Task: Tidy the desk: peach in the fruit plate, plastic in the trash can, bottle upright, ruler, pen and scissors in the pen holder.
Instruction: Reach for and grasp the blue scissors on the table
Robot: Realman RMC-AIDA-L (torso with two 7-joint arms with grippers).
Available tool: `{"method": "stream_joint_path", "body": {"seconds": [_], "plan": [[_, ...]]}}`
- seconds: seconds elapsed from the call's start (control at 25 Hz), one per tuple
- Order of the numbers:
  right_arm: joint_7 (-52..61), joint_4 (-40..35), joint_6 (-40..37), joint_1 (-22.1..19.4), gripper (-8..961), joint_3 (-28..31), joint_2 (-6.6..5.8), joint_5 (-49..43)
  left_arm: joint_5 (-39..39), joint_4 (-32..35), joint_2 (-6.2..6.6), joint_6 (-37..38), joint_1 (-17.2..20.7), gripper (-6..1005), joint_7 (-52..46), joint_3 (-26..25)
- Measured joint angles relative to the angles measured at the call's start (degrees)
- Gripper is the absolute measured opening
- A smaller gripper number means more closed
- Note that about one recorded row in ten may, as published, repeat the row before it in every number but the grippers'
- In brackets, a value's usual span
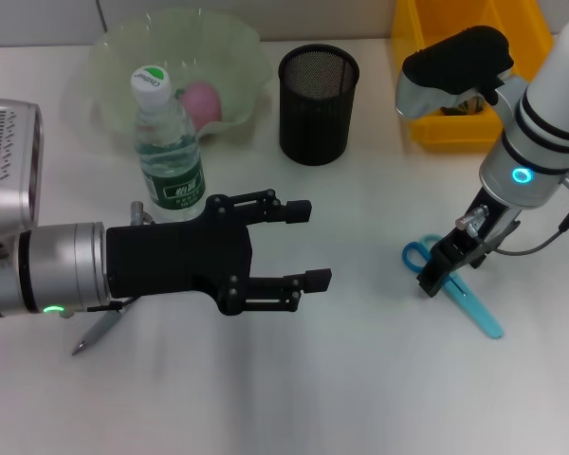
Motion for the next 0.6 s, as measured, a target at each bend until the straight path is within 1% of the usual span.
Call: {"method": "stream_joint_path", "body": {"seconds": [0.12, 0.44, 0.6], "plan": [[-0.19, 0.12, 0.13, -0.03, 777, 0.0, -0.02, 0.07, -0.03, 0.0, 0.0, -0.06, 0.0, 787, 0.01, 0.0], [-0.55, 0.07, 0.19, -0.03, 651, -0.05, -0.01, 1.06, -0.19, 0.02, 0.0, -0.19, -0.1, 786, 0.01, 0.0], [-0.58, -0.08, 0.06, 0.03, 628, -0.07, 0.05, 1.31, -0.66, 0.04, 0.0, -0.25, -0.02, 786, 0.02, 0.0]]}}
